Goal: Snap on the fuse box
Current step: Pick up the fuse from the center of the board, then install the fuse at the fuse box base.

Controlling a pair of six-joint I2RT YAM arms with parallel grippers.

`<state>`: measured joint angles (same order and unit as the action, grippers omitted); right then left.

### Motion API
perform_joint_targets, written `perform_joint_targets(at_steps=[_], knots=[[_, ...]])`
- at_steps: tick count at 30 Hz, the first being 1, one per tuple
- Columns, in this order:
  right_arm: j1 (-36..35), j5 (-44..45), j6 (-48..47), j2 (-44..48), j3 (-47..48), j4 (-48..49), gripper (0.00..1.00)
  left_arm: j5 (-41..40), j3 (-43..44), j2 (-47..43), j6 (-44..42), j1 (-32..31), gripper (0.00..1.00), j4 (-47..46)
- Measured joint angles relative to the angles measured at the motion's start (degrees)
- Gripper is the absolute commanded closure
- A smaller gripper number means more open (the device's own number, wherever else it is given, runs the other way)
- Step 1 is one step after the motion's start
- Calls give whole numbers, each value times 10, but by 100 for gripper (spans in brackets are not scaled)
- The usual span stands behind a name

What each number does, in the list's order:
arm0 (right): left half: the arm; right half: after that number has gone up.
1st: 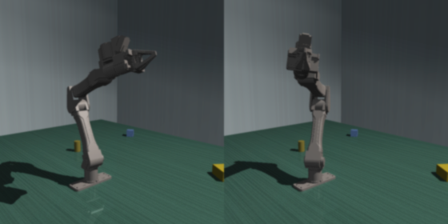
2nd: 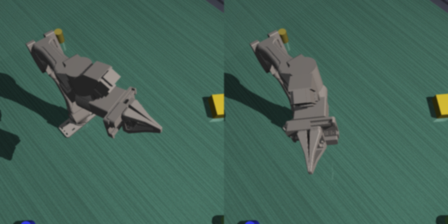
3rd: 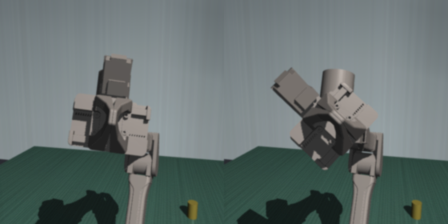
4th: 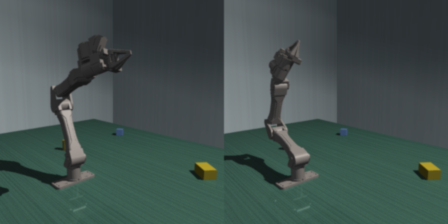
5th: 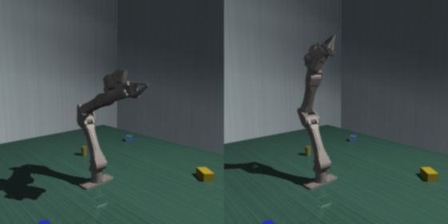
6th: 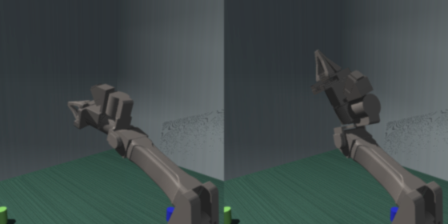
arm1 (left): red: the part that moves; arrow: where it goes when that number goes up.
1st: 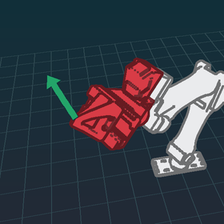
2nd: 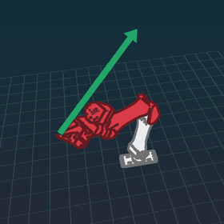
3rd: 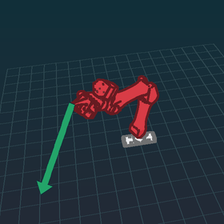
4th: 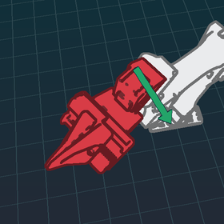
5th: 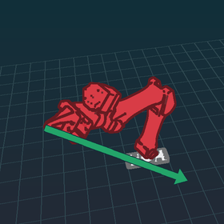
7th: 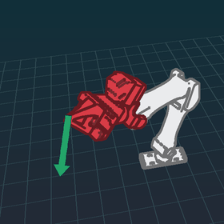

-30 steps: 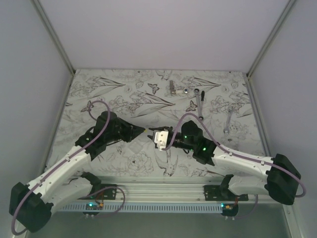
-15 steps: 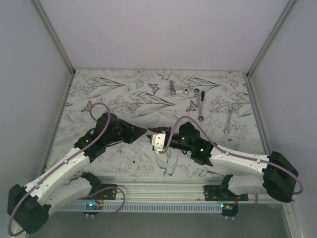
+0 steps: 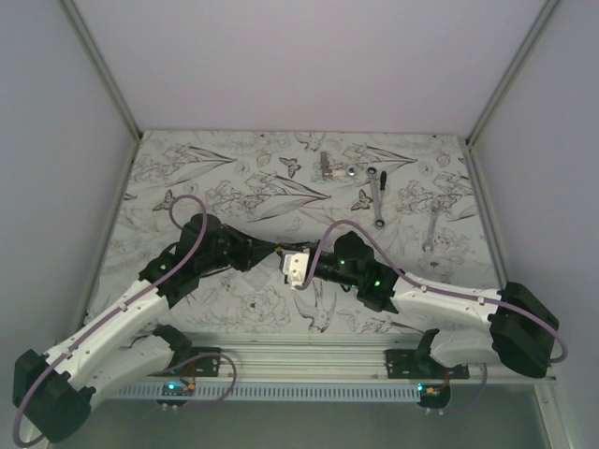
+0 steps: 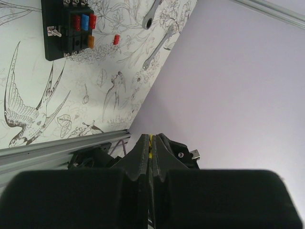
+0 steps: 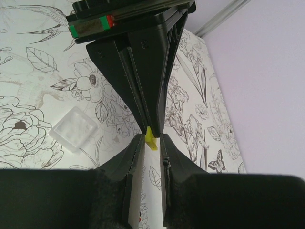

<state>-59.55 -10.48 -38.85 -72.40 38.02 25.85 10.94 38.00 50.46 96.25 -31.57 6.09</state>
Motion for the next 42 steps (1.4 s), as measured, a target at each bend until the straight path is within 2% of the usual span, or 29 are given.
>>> perform_joint_targets(at_steps=[9,14,16,22,26,31,36,42], knots=[[0,6,-2,0,-3,7,99,-5,0,0,11,0,100,0],[0,8,-2,0,-3,9,100,-7,-1,-1,20,0,78,2],[0,8,1,0,-3,8,100,-10,-5,-7,24,0,66,3],[0,15,17,4,-3,-27,100,-33,-32,-41,37,-4,53,0],[0,38,57,14,-1,-82,100,-60,-48,-61,27,-4,50,6],[7,77,143,14,45,-195,100,-101,-50,-82,-30,-3,47,54],[28,116,248,7,100,-296,100,-141,-50,-100,-125,-3,42,99],[52,145,362,-32,165,-432,100,-179,-51,-103,-256,-3,28,127]])
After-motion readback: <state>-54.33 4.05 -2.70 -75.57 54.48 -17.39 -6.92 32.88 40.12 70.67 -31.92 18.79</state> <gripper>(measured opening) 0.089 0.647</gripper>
